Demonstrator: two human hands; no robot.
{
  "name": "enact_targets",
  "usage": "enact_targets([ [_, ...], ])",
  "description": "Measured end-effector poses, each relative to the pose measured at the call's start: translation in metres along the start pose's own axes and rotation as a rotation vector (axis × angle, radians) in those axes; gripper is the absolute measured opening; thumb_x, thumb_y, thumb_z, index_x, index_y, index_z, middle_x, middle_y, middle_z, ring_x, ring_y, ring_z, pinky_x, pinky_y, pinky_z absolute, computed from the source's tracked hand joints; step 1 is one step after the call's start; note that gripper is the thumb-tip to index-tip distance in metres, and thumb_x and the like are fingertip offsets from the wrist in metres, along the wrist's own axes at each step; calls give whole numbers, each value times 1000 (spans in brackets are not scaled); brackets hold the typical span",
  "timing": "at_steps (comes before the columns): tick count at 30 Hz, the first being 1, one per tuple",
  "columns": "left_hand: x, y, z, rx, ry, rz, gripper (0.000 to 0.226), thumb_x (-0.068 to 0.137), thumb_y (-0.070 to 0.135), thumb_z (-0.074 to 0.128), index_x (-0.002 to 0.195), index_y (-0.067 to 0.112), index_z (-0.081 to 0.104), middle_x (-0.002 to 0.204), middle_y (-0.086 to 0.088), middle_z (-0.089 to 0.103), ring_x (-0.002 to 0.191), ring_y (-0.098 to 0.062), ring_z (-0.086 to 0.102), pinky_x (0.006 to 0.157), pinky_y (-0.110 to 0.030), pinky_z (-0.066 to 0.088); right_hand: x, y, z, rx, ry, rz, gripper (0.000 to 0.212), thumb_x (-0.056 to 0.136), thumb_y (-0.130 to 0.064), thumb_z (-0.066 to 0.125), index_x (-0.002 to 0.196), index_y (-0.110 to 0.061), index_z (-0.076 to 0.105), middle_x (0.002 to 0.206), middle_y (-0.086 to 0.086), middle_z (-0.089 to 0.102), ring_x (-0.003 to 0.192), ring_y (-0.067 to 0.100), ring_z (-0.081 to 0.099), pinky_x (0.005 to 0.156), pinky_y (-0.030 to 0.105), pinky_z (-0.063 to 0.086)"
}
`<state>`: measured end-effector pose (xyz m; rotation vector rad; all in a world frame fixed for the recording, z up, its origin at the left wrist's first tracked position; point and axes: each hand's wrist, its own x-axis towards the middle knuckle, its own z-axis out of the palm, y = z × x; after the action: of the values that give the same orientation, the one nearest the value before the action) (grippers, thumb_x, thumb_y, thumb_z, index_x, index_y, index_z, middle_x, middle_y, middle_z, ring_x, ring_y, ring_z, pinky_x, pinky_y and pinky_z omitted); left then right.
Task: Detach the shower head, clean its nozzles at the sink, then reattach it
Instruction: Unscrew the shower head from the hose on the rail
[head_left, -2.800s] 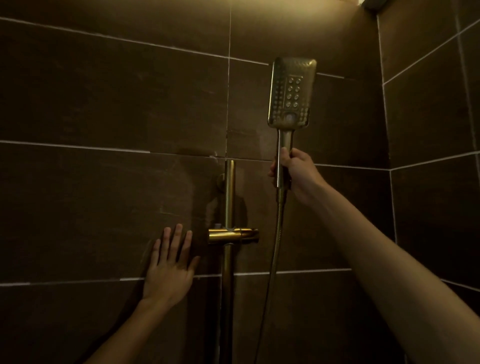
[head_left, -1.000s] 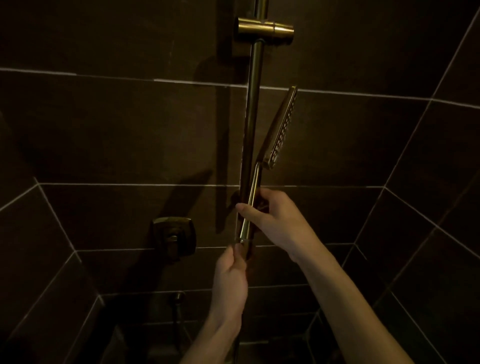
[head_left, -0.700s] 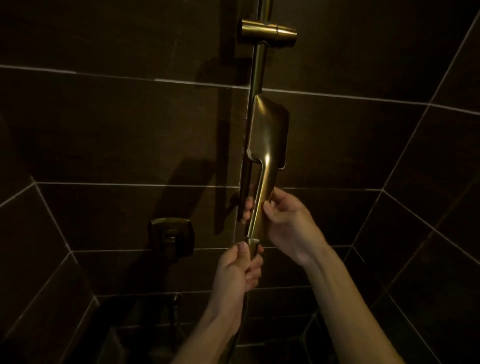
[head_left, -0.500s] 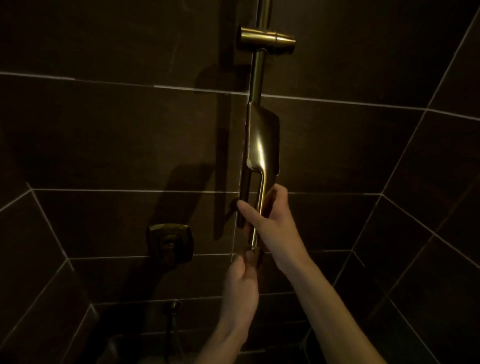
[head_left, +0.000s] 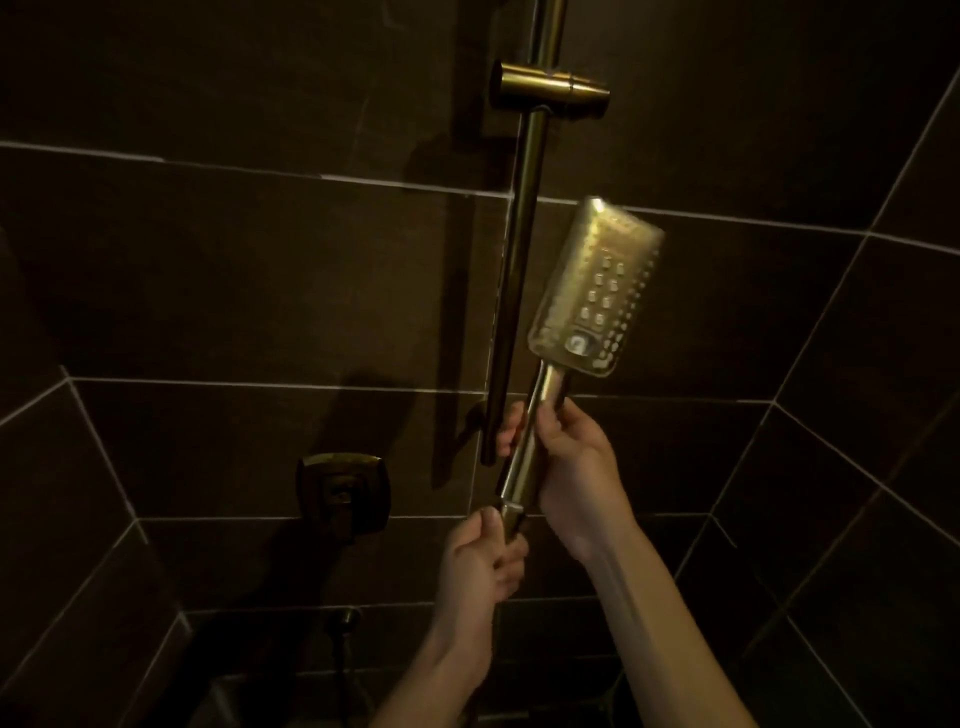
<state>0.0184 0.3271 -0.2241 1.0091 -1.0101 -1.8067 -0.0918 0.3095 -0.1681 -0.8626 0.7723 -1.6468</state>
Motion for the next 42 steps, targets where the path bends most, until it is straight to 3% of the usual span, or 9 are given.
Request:
enact_targets([
  [3,0,1,-1,42,-12,30,35,104,29,33,120,10,57,68,0,54,58,-7,50,57,-19,37,2,-1,-3,-20,-9,-3,22,95,-23,58,114,-12,56,89,4,65,80,18,63,79,35,52],
  [7,-1,-1,8,124,96,44,41,103,26,34,144,25,36,135,2,53,127,-19,50,107,-36,38,4,-7,5,-680,81,-48,36,88,-27,70,120,-28,53,108,-6,69,94,-1,67,75,18,51],
  [13,4,-5,9,139,114,63,44,103,22,34,147,23,35,146,-2,45,136,-19,41,114,-40,31,-1,-23,2,-901,64,-132,6,96,-24,61,98,-27,66,95,0,71,84,4,66,61,10,50],
  [19,8,-7,6,94,-5,69,34,103,31,34,126,16,54,90,-7,61,89,-18,65,69,-18,45,-1,-27,-20,-607,66,-14,20,95,-16,60,113,-14,68,106,2,73,102,13,69,86,33,53],
  [23,8,-5,9,76,-41,51,33,103,29,33,115,11,59,67,2,50,54,-5,44,55,-18,39,-1,-15,-21,-123,22,12,28,100,-3,44,124,-4,59,103,10,67,95,20,68,87,34,54],
  [27,9,-7,13,146,38,25,36,103,23,36,138,23,46,120,-3,60,116,-15,56,106,-40,43,0,2,-9,-240,139,-53,30,92,-21,61,122,-24,59,105,-2,67,98,12,66,91,33,51],
  [31,6,-10,18,153,55,44,43,103,19,35,146,24,34,145,2,45,137,-18,40,114,-39,30,3,2,-8,-510,133,-122,35,92,-17,65,125,-26,58,117,0,66,109,10,65,98,41,52],
  [37,7,-10,16,4,-9,61,32,104,29,35,117,12,58,67,2,51,55,-7,44,53,-20,35,7,-12,-20,-231,-70,-38,36,92,-4,59,123,-22,64,90,-1,65,83,15,65,80,30,55],
  [42,8,-8,16,-73,-54,116,39,105,28,32,103,0,59,57,3,42,48,-8,32,46,-21,24,16,-23,-25,99,-241,113,42,92,1,49,133,-3,54,97,9,61,90,19,61,92,47,53],
])
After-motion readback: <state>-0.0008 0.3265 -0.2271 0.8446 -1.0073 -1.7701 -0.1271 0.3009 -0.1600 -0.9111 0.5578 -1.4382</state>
